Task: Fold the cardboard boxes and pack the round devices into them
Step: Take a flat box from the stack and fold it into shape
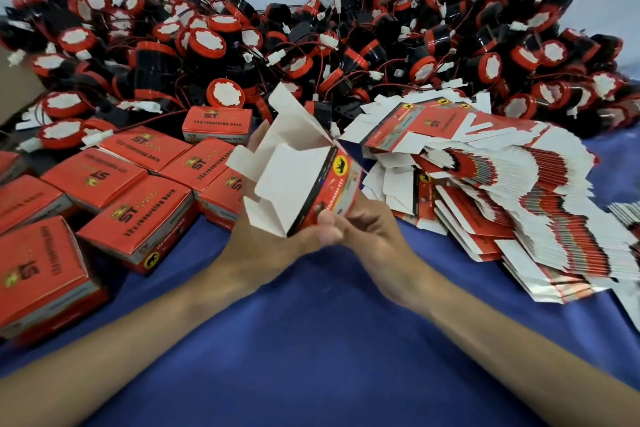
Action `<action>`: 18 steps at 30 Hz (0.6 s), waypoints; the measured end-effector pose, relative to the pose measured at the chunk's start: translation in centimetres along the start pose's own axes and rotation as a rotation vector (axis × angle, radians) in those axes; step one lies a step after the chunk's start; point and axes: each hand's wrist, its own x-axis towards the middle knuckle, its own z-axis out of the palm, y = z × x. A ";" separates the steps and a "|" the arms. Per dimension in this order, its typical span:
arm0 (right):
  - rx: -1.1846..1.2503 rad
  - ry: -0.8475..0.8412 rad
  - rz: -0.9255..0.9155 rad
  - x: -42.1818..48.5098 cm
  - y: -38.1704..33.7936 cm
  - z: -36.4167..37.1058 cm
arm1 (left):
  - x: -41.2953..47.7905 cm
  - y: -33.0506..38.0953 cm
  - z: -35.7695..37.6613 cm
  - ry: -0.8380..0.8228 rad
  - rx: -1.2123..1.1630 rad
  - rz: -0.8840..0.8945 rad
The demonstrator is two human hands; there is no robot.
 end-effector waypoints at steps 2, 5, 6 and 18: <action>-0.050 -0.016 -0.013 0.1 0.1 -0.1 | 0.4 0.0 0.1 0.089 -0.021 0.042; -0.038 0.110 0.004 0.0 0.4 -0.1 | 0.5 -0.2 0.3 0.204 -0.006 0.093; -0.068 0.226 0.007 0.1 0.5 -0.2 | 0.4 -0.3 0.5 0.250 -0.009 0.104; -0.512 0.174 -0.546 0.2 0.3 -2.0 | 0.3 -0.4 0.0 -0.057 0.202 0.353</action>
